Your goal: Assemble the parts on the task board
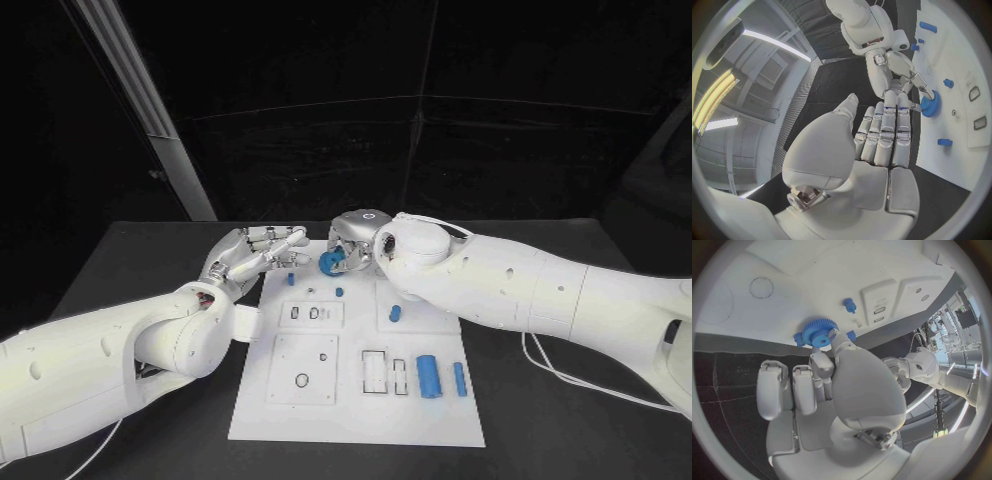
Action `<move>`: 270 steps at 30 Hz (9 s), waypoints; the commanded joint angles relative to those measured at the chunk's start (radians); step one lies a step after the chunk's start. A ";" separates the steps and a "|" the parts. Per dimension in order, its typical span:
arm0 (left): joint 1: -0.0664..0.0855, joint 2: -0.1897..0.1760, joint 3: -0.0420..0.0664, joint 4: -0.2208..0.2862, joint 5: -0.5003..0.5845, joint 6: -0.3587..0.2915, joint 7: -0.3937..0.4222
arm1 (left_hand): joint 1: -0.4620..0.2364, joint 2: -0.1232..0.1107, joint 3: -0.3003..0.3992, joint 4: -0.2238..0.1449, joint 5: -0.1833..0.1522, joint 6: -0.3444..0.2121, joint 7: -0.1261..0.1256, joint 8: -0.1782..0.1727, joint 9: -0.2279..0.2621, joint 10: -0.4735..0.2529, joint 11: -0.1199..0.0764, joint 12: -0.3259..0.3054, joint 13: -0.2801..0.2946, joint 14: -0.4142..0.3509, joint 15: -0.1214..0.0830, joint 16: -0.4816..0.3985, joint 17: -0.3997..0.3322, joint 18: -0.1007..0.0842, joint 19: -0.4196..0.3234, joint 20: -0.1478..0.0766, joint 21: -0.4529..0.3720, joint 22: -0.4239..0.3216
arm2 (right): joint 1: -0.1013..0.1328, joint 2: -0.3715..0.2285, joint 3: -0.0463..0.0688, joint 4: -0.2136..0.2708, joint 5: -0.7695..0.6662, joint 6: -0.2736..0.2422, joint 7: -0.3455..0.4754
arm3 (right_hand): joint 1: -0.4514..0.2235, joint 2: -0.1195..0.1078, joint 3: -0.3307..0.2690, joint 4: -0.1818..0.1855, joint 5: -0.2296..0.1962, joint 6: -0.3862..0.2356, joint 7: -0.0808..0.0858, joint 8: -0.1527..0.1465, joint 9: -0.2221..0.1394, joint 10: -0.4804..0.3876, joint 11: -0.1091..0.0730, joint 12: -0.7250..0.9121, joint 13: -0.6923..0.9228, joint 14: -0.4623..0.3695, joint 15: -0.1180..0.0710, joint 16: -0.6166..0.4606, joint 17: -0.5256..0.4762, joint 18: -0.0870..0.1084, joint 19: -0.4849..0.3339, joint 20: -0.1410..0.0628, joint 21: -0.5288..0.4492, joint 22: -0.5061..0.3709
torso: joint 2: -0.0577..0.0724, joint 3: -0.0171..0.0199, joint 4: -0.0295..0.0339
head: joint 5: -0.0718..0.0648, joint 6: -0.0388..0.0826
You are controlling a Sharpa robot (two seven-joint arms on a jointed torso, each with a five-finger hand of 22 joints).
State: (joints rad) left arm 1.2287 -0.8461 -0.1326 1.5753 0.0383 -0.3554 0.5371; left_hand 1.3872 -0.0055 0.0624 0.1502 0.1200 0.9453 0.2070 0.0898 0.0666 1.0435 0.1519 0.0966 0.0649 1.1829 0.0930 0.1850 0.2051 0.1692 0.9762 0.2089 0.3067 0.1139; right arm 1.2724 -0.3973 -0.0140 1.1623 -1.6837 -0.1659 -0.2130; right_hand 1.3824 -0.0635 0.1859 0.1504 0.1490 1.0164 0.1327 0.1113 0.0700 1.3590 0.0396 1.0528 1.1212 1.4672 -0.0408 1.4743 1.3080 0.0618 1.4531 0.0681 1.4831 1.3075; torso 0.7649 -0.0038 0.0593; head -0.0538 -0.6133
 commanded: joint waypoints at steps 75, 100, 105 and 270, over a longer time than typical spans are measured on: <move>0.001 0.007 0.000 -0.032 -0.005 0.016 0.001 | 0.014 0.001 0.007 -0.015 -0.005 0.011 -0.003 -0.007 -0.001 0.007 0.002 -0.010 -0.001 0.001 0.007 -0.010 0.004 0.015 0.003 0.003 -0.006 -0.003 | -0.079 -0.456 -0.001 0.106 0.426 -0.123 0.316 | -0.002 -0.020 -0.211 -0.002 0.099 -0.110 0.026 -0.047 -0.003 -0.028 0.027 0.003 0.019 0.063 0.032 0.016 0.062 -0.011 -0.011 0.030 -0.007 0.022 | -0.013 0.0080 -0.0301 | -0.010 -0.011; 0.001 0.006 0.000 -0.034 -0.005 0.015 0.000 | 0.014 0.001 0.007 -0.015 -0.005 0.011 -0.003 -0.007 -0.001 0.007 0.002 -0.010 -0.001 0.001 0.007 -0.010 0.004 0.015 0.003 0.003 -0.006 -0.003 | -0.085 -0.431 -0.001 0.075 0.409 -0.095 0.304 | 0.046 0.037 -0.174 -0.032 0.053 -0.057 0.017 -0.030 0.004 -0.011 0.018 0.031 0.041 0.066 0.025 0.019 0.074 -0.012 -0.006 0.025 -0.004 0.028 | -0.013 0.0093 -0.0303 | -0.009 -0.017; 0.001 0.006 0.000 -0.033 -0.005 0.015 0.000 | 0.014 0.001 0.007 -0.015 -0.005 0.011 -0.003 -0.007 -0.001 0.007 0.002 -0.010 -0.001 0.001 0.007 -0.010 0.004 0.015 0.003 0.003 -0.006 -0.003 | -0.086 -0.430 -0.001 0.075 0.407 -0.094 0.305 | 0.047 0.037 -0.173 -0.034 0.051 -0.053 0.016 -0.029 0.005 -0.010 0.017 0.033 0.043 0.066 0.024 0.019 0.074 -0.012 -0.006 0.025 -0.004 0.029 | -0.013 0.0099 -0.0305 | -0.010 -0.016; 0.005 0.022 0.001 -0.076 0.029 0.027 -0.011 | 0.015 -0.001 0.019 -0.029 -0.006 0.017 -0.004 -0.014 -0.001 0.016 0.001 -0.017 -0.001 0.008 0.006 -0.020 0.012 0.015 0.008 0.002 -0.009 -0.008 | -0.122 -0.121 -0.035 0.258 0.038 -0.237 0.035 | -0.140 -0.032 -0.159 0.040 0.006 -0.095 0.026 -0.048 -0.005 -0.098 0.030 -0.121 -0.085 0.059 0.032 -0.009 0.047 -0.003 -0.027 0.030 -0.034 -0.018 | -0.038 -0.0010 -0.0229 | 0.080 -0.087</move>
State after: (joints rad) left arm 1.2314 -0.8238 -0.1327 1.5009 0.0862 -0.3442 0.5284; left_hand 1.4002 0.0001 0.0818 0.1253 0.1200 0.9559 0.2036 0.0819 0.0666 1.0506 0.1518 0.0844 0.0649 1.1877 0.0963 0.1704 0.2177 0.1691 0.9795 0.2096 0.3029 0.1073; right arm 1.1479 -0.5114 -0.0506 1.4060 -1.6465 -0.2640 -0.2067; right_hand 1.2367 -0.0942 0.0316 0.1907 0.1521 0.9289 0.1588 0.0657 0.0651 1.2610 0.0663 0.9278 1.0337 1.4668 -0.0159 1.4723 1.3075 0.0620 1.4274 0.0897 1.4552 1.2900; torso 0.7285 -0.0047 0.0371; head 0.0260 -0.7026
